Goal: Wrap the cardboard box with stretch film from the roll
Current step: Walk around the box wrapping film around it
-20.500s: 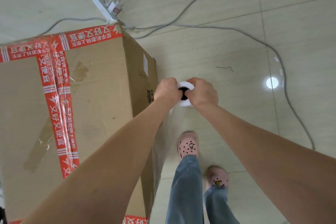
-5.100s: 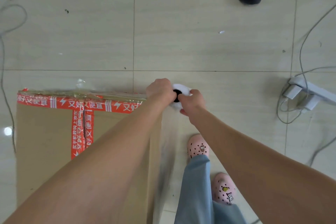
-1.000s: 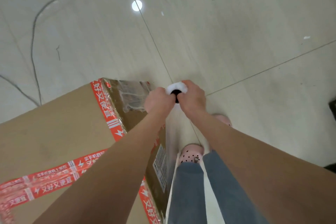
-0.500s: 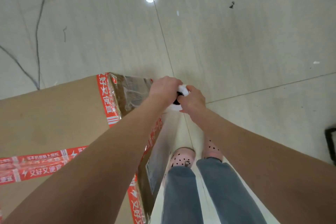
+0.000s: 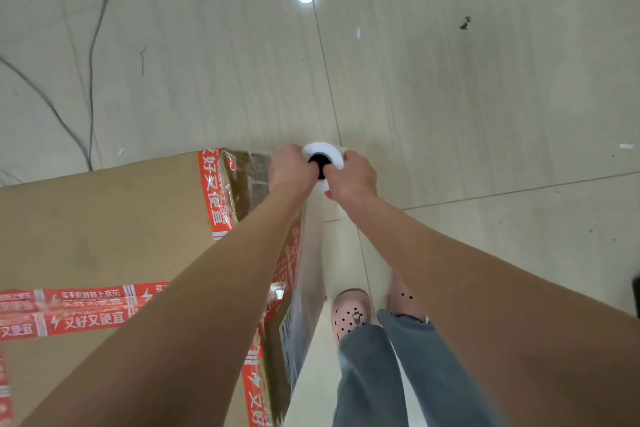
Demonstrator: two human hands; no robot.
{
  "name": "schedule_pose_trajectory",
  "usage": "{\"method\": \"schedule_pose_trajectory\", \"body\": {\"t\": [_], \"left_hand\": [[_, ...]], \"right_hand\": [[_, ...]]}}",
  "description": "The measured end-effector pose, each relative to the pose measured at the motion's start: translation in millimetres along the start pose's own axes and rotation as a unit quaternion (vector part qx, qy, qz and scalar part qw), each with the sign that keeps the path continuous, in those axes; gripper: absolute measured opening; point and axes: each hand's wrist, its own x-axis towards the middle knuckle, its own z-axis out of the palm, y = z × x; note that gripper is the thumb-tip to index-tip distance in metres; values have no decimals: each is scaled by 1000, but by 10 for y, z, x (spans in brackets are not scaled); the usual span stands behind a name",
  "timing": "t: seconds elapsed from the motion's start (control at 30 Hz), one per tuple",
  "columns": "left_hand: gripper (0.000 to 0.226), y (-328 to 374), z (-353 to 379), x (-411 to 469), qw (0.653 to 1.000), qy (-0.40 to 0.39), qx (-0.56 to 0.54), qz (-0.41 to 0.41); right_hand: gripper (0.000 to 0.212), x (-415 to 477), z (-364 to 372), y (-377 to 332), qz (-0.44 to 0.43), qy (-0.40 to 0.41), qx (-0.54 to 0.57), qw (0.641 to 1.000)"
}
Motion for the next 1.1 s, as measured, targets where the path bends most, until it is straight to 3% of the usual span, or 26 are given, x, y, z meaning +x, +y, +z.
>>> {"method": "schedule_pose_trajectory", "body": {"t": [0.27,0.33,0.43,0.53,0.73,0.83,0.93,1.1], "left_hand": [[13,32,-33,116,998,-24,53,7],[12,60,-99,137,994,-39,96,37],[35,157,-192,215,975,-42,177,126],[26,224,-296,339,955,-52,235,171],[6,189,-605,575,973,-77,190,102],[26,80,-720,726,986,-71,143,53],[28,-58,-796,816,993,-62,99,7],[25,-191,-835,907,992,-76,97,-7]], "right_hand": [[23,81,24,-90,-5,-7,-63,998],[21,112,26,-105,-6,-8,-93,996],[16,148,15,-177,-3,-10,-125,992],[16,197,-23,-329,-6,-9,-159,987],[45,262,21,-760,-17,2,-199,980],[43,307,154,-901,-31,10,-194,980],[47,298,295,-895,-37,1,-165,986],[72,302,454,-852,77,-66,-21,995]]}}
